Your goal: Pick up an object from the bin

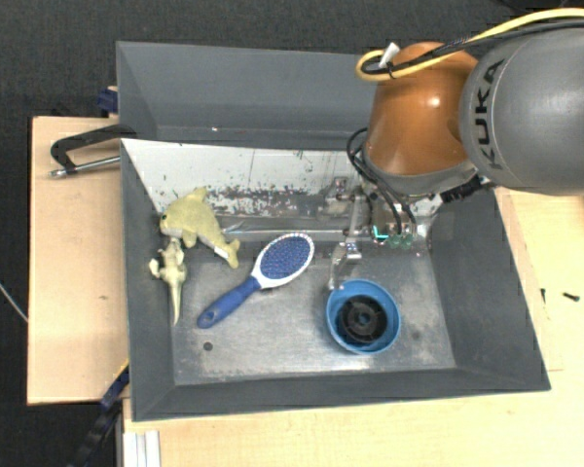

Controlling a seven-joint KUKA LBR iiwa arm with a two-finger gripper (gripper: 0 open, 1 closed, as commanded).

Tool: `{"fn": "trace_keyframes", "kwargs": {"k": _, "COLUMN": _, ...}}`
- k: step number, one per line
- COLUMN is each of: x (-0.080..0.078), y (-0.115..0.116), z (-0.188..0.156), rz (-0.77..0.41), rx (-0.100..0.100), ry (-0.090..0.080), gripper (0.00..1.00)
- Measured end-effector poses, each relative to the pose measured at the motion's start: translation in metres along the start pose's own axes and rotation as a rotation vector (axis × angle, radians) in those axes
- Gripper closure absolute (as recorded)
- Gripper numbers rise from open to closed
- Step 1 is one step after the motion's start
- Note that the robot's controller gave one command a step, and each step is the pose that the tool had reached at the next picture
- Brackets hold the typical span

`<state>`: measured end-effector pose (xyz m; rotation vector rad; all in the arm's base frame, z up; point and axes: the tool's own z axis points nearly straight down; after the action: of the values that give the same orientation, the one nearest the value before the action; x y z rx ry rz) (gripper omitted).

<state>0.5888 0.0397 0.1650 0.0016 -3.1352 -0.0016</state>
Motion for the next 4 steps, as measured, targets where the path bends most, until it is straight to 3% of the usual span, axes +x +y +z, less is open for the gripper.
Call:
{"fn": "trace_keyframes", "kwargs": {"k": 1, "x": -0.008, "y": 0.037, "z": 0.067, "rz": -0.269, "rx": 0.0, "ry": -0.032, "gripper": 0.0}}
{"fn": "trace_keyframes", "kwargs": {"k": 2, "x": -0.017, "y": 0.056, "z": 0.058, "rz": -0.364, "rx": 0.003, "ry": -0.019, "gripper": 0.0}}
{"fn": "trace_keyframes", "kwargs": {"k": 3, "x": -0.014, "y": 0.061, "z": 0.053, "rz": -0.53, "rx": 0.002, "ry": -0.014, "gripper": 0.0}}
{"fn": "trace_keyframes", "kwargs": {"k": 4, "x": -0.019, "y": 0.062, "z": 0.068, "rz": -0.654, "rx": 0.003, "ry": -0.034, "gripper": 0.0}}
